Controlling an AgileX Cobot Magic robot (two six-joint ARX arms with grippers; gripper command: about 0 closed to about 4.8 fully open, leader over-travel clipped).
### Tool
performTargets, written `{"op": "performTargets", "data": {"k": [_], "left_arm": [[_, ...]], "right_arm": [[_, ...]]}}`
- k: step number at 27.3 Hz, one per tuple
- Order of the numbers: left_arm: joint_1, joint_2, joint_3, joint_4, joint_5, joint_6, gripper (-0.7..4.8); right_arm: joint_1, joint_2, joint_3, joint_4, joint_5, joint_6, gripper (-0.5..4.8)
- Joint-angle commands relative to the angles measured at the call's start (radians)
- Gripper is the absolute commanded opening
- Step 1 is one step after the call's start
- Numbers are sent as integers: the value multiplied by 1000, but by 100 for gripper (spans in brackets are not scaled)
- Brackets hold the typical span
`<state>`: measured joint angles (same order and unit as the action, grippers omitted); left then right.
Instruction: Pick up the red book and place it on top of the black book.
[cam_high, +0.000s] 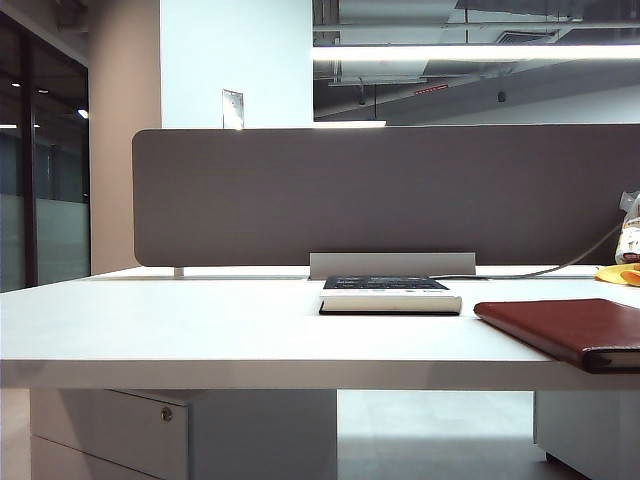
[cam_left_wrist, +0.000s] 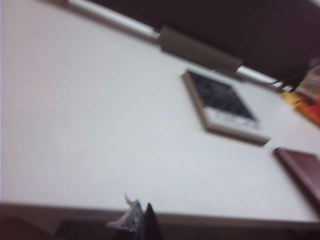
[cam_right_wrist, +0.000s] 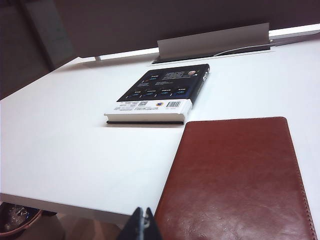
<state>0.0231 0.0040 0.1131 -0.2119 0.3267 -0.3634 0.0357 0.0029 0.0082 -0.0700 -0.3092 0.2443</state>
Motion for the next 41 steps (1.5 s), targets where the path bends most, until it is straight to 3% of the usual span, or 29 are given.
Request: {"op": "performTargets", "data": {"k": [1, 5, 13, 24, 35, 41], "left_arm": [[1, 0, 75, -71, 9, -18, -5], [1, 9, 163, -158, 19, -18, -5], [1, 126, 354, -224, 149, -16, -5], [0, 379, 620, -343, 288, 109, -5], [-9, 487, 658, -444, 305, 261, -5], [-65, 512, 658, -437, 264, 291, -5]], "right_arm": [[0, 0, 1, 14, 4, 3, -6], [0, 0, 1, 15, 4, 3, -6], [0, 0, 1, 13, 4, 31, -6], [0, 0, 1, -25, 3, 83, -6], [0, 0, 77, -169, 5, 104, -6], [0, 0, 140, -229, 43, 160, -6]]}}
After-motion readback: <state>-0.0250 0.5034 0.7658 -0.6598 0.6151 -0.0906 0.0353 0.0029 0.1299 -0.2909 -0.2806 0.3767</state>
